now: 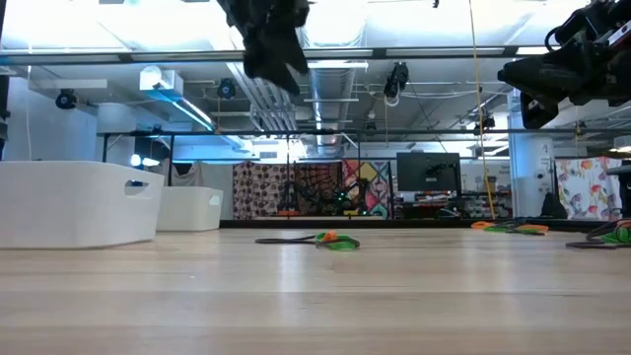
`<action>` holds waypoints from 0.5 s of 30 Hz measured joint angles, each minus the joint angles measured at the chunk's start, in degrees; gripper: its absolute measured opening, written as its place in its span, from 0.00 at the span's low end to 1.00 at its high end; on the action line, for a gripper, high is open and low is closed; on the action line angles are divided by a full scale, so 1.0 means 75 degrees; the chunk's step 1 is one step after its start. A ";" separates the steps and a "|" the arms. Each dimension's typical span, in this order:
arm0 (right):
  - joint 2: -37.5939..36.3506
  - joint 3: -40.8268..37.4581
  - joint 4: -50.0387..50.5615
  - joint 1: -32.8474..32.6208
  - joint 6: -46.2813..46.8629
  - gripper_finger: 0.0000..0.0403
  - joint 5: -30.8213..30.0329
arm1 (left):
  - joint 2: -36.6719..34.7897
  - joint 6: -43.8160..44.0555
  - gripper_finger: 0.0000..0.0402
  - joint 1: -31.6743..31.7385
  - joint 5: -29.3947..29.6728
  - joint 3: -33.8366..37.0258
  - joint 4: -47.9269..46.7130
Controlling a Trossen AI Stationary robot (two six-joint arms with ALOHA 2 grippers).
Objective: Sort rubber bands into baskets
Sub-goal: Put the green rubber band into the top white bin
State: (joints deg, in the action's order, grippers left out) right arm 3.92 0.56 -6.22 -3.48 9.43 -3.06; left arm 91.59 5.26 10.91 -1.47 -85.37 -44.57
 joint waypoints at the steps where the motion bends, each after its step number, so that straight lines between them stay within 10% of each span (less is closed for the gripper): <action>1: 0.0000 0.0002 0.0000 0.0000 0.0000 0.08 0.0001 | 0.0006 0.0022 0.71 -0.0175 0.0005 0.0276 0.0161; 15: 0.0000 0.0001 0.0002 0.0001 0.0000 0.08 0.0001 | 0.0171 -0.0082 0.71 -0.1203 0.0099 0.3206 0.3595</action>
State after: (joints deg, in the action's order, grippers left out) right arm 3.92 0.57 -6.20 -3.47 9.43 -3.05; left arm 92.87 4.64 1.89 -0.73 -61.32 -17.60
